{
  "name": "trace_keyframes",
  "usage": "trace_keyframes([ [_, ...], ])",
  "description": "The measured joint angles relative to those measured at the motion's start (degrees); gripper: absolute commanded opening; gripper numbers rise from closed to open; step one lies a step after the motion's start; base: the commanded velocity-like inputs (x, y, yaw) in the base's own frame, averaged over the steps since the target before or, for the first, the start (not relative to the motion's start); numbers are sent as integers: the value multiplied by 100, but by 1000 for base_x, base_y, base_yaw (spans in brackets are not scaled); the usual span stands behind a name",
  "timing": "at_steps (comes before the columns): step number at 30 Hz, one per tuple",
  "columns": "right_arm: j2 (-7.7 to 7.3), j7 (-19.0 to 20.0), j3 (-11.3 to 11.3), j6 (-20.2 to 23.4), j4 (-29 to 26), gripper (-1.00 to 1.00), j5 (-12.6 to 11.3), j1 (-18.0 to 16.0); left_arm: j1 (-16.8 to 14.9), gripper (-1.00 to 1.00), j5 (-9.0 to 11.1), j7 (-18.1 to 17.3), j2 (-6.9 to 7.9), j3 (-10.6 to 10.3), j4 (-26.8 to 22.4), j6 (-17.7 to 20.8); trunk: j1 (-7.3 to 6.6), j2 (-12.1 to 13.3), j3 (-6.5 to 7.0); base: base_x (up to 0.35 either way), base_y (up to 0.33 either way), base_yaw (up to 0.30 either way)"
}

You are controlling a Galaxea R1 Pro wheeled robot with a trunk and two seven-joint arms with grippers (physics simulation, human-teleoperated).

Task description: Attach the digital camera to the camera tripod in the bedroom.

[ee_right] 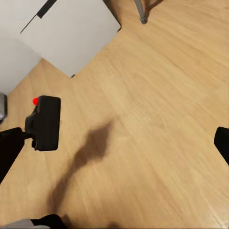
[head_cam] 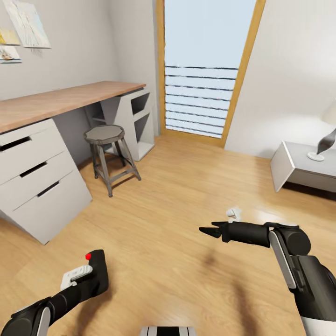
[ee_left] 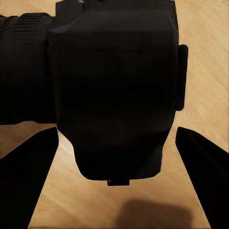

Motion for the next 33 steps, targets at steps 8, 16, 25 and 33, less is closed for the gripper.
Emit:
trace_keyframes([
  [8, 17, 26, 26, -2, 0, 100, 49, 6, -176, -100, 99, 669, -171, -34, -4, 485, -21, 11, 178, 0, 0, 286],
  [16, 18, 23, 26, -2, 2, 100, 58, 9, -281, -100, 101, 714, -192, -80, 8, 626, -28, 15, 245, 0, 0, 286],
  [25, 18, -200, 27, -3, 6, 100, 73, 5, -293, -100, 104, 728, -184, -192, 18, 623, -30, 15, 245, 105, -82, 286],
  [33, 17, -361, 23, -3, 2, 100, 74, 13, -296, -100, 55, 815, -177, -517, 25, 622, -31, 15, 245, 237, -198, 163],
])
